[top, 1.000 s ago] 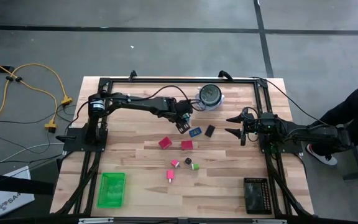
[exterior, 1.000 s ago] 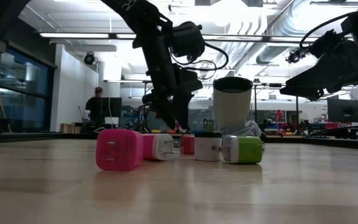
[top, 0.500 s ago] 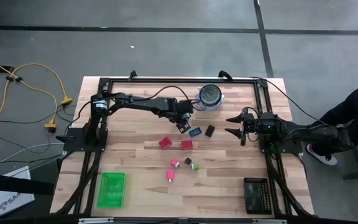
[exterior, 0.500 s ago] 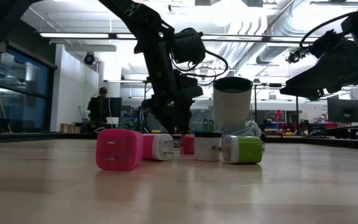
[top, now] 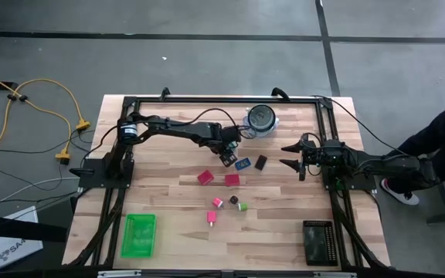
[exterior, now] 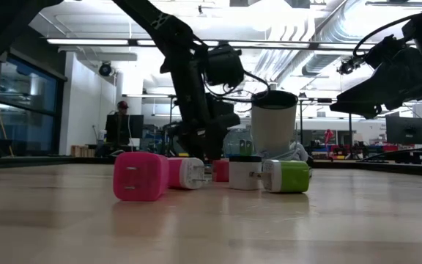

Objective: Pick & Place Office items
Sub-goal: Put the light blue digital timer into the green bin

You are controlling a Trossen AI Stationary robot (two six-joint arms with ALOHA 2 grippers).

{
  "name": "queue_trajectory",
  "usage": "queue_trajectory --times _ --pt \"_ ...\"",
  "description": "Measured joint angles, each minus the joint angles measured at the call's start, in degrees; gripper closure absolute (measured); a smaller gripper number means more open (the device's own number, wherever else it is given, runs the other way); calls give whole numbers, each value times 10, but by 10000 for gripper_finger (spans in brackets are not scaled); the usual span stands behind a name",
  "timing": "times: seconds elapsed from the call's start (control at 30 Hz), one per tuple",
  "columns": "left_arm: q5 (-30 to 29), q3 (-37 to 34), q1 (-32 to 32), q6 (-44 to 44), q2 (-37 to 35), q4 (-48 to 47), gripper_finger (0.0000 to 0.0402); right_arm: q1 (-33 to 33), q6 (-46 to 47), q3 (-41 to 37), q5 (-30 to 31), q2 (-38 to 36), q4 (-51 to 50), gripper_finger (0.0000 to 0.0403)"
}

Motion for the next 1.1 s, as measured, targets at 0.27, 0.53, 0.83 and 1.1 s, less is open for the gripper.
queue_trajectory --times 0.27,0.53,0.83,1.1 --pt "16 2 4 7 11 15 174 0 0 0 0 0 0 174" --pt "16 2 4 7 11 16 174 0 0 0 0 0 0 174" --pt "15 1 4 7 11 17 189 0 0 0 0 0 0 174" --pt "14 1 4 7 12 16 204 0 0 0 0 0 0 174"
